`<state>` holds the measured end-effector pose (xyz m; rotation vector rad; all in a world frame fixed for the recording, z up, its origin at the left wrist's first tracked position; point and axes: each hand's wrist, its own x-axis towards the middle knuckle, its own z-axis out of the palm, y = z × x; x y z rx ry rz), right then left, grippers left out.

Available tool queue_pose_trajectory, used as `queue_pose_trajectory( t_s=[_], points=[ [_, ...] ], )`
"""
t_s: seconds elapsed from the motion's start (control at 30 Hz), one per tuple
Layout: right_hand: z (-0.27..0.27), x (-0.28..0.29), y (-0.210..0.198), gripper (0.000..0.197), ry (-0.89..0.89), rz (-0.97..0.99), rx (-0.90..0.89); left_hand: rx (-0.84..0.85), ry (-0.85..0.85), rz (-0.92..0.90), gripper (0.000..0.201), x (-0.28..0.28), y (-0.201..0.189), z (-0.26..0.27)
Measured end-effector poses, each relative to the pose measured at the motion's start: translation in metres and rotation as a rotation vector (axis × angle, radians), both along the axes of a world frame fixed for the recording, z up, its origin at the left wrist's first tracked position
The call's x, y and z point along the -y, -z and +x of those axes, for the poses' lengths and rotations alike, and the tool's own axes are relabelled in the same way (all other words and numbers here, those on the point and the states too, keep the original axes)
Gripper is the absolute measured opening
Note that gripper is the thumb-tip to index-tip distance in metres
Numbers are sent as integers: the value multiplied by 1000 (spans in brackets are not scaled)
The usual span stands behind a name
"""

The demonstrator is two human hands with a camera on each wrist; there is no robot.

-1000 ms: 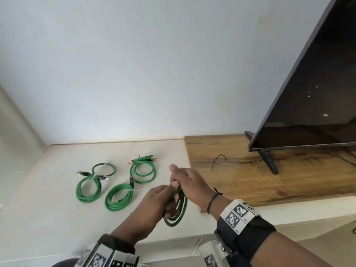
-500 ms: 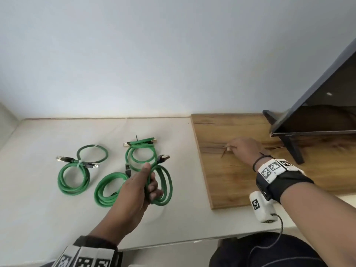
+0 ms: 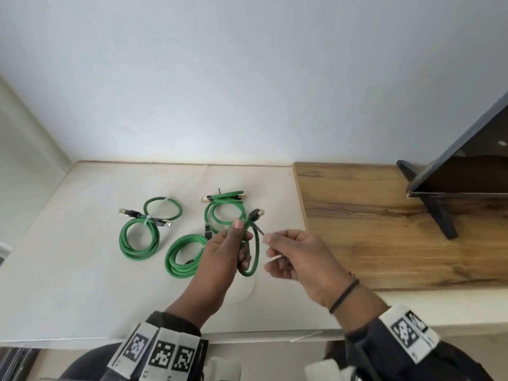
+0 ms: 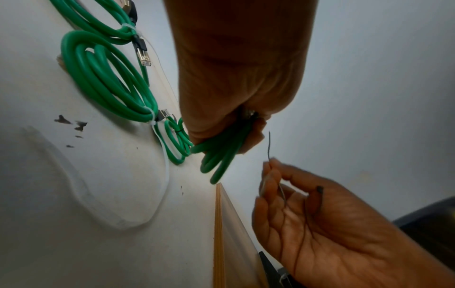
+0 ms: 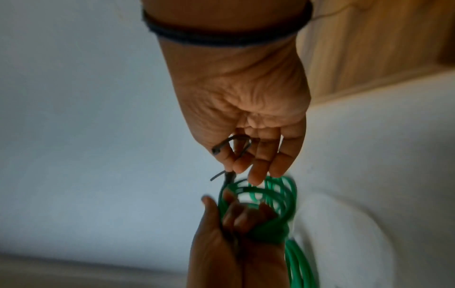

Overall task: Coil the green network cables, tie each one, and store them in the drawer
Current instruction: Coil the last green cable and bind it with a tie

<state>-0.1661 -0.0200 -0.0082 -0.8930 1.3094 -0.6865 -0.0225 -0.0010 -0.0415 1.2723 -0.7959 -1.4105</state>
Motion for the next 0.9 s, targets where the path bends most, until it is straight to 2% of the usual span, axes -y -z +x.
queue_pose_trajectory(
  t_s=[0.1, 0.17, 0.37, 0.67, 0.8, 0.9],
  points=[
    [13, -13, 9, 11, -25, 14, 40, 101, 72, -57, 40, -8, 2, 1],
    [14, -12, 13, 10, -27, 12, 35, 127, 98, -68, 31, -11, 0, 1],
    [11, -6, 23, 7, -74, 8, 29, 228, 37, 1, 33, -4, 9, 2],
    [7, -3, 23, 18, -92, 183, 254, 210, -20, -14, 36, -2, 12, 1],
    [7, -3, 23, 14, -92, 215, 285, 156, -63, -18, 37, -1, 12, 6],
    [4, -2, 21, 10, -148, 245, 319, 101, -12, -12, 35, -2, 12, 7]
  ],
)
